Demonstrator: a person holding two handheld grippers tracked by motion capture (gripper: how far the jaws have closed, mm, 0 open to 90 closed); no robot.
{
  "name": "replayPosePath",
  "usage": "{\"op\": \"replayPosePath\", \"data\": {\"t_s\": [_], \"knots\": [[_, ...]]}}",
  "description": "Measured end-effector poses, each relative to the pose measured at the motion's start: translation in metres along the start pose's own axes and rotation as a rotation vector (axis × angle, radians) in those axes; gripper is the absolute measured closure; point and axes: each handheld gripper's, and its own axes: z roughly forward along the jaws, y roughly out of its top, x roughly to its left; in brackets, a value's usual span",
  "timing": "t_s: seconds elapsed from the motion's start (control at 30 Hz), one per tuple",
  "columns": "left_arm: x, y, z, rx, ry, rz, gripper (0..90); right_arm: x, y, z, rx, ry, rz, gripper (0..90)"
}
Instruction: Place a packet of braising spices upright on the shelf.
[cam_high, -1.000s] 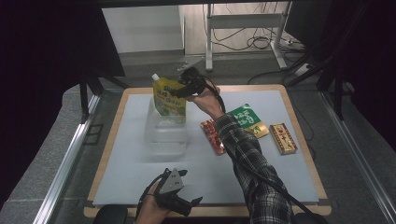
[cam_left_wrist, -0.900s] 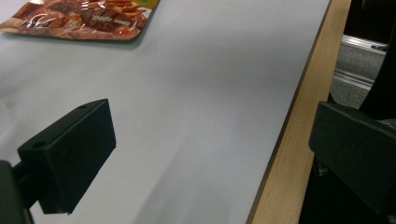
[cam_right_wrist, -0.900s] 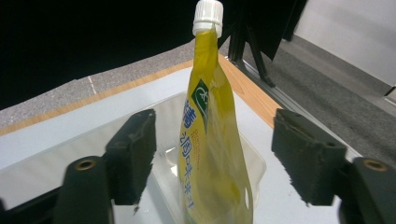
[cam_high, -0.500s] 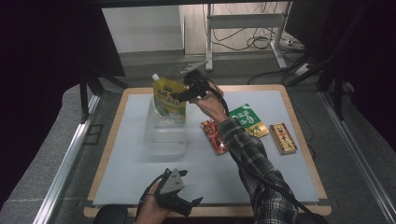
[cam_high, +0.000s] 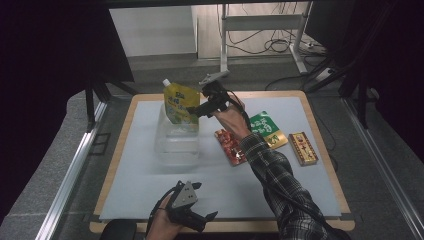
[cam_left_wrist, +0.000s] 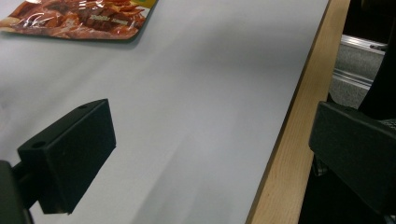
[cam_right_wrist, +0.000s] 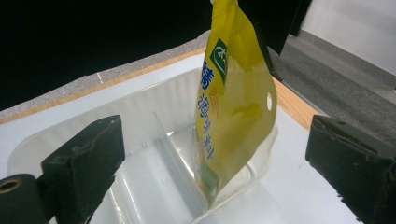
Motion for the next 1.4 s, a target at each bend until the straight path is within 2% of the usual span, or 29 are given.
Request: {"op": "replayPosePath", "data": {"t_s": [0.13,0.3,0.43,0.6,0.83,1.1,1.4], "knots": [[-0.001,0.001,0.001,-0.005,-0.005,0.002,0.3,0.003,-0.003,-0.008,-0.007,0.004,0.011,2.3],[-0.002,0.001,0.001,-0.012,-0.009,0.003,0.2,0.006,-0.011,-0.016,-0.01,0.002,-0.003,0.2],[-0.001,0.001,0.002,-0.015,-0.01,0.0,0.2,0.007,-0.017,-0.022,-0.002,0.008,-0.018,0.0],[-0.002,0.001,0.003,-0.013,-0.014,0.001,0.2,0.009,-0.024,-0.029,0.019,0.022,-0.002,0.0],[-0.002,0.001,0.003,-0.019,-0.017,0.002,0.2,0.016,-0.035,-0.039,0.015,0.011,-0.013,0.0],[-0.001,0.001,0.003,-0.02,-0.014,0.0,0.2,0.017,-0.049,-0.048,0.029,0.025,0.004,0.5],[0.0,0.001,0.002,-0.024,-0.012,0.0,0.2,0.018,-0.065,-0.06,0.033,0.022,-0.015,0.7]]}}
